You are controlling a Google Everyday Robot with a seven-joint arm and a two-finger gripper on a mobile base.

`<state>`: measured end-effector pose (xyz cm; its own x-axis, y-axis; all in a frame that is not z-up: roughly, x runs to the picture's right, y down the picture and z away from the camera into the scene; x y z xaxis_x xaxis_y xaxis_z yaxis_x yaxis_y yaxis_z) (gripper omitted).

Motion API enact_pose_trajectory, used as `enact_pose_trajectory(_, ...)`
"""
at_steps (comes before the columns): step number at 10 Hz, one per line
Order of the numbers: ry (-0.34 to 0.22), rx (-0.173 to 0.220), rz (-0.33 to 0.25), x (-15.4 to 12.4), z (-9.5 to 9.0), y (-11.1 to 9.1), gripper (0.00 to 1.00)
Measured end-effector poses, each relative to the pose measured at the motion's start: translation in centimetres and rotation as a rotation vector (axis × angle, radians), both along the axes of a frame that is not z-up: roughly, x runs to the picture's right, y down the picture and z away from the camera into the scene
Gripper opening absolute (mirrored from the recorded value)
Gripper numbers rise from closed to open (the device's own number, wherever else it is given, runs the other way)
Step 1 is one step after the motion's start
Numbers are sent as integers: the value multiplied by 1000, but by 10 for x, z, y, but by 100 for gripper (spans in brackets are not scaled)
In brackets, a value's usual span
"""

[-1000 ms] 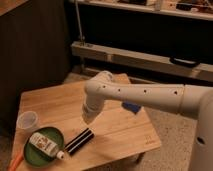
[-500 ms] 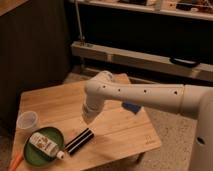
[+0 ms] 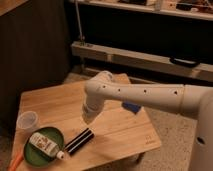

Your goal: Stand the bottle upright

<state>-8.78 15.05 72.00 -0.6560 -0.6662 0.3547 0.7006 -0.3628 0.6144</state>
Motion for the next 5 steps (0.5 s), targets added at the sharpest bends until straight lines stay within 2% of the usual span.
enact_pose_trajectory(1, -15, 4, 6, -1, -2, -1, 6)
enact_pose_trajectory(2, -76, -2, 1, -3, -5, 0, 6)
enact_pose_trajectory(3, -177, -37, -28, -4, -9, 1, 6)
enact_pose_trajectory(4, -292, -91, -57, -8, -13, 1, 6)
enact_pose_trajectory(5, -333, -119, -70, -9, -16, 1, 6)
